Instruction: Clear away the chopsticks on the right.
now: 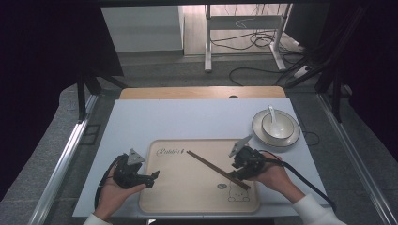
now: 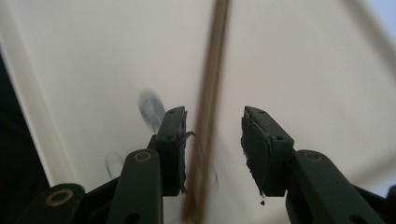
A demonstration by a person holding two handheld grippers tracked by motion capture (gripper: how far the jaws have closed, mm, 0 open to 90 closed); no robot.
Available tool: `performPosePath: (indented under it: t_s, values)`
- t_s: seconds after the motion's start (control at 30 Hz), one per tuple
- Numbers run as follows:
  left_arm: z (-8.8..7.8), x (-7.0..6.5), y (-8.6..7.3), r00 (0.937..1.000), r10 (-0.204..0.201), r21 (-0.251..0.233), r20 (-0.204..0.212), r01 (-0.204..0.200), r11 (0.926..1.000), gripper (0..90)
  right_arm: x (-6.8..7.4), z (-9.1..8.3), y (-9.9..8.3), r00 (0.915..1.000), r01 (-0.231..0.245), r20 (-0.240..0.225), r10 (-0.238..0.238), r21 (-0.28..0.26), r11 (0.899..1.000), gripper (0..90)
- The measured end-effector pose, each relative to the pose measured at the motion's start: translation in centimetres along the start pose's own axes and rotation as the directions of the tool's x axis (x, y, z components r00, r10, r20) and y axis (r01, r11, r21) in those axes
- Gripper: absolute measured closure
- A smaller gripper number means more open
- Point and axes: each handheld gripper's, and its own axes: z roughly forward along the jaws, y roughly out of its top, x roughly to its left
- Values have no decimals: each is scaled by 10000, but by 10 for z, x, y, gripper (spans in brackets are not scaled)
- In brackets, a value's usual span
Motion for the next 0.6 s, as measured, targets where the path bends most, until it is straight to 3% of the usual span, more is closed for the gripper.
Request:
performPosePath:
  t_s: [0.1,0.27,0.43,0.47,0.6]
  values:
    - [1,-2,0,10000,84,6,13,-85,10000,120,2,10,28,9988,10,-493,-34,-499,9988,666]
    - [1,-5,1,9998,209,-12,74,-209,9998,120,-2,52,66,9891,-394,-1443,310,-561,9976,851]
    - [0,-3,0,9998,193,-30,67,-193,9998,120,-7,86,87,9890,-506,-1407,467,-246,9984,891]
    - [0,-3,-1,9998,192,-35,63,-192,9998,120,-9,92,89,9913,-557,-1197,538,-126,9984,892]
    - [-2,-1,-3,9999,149,-37,33,-149,9999,120,-21,97,89,9895,-1080,-973,1071,-43,9941,892]
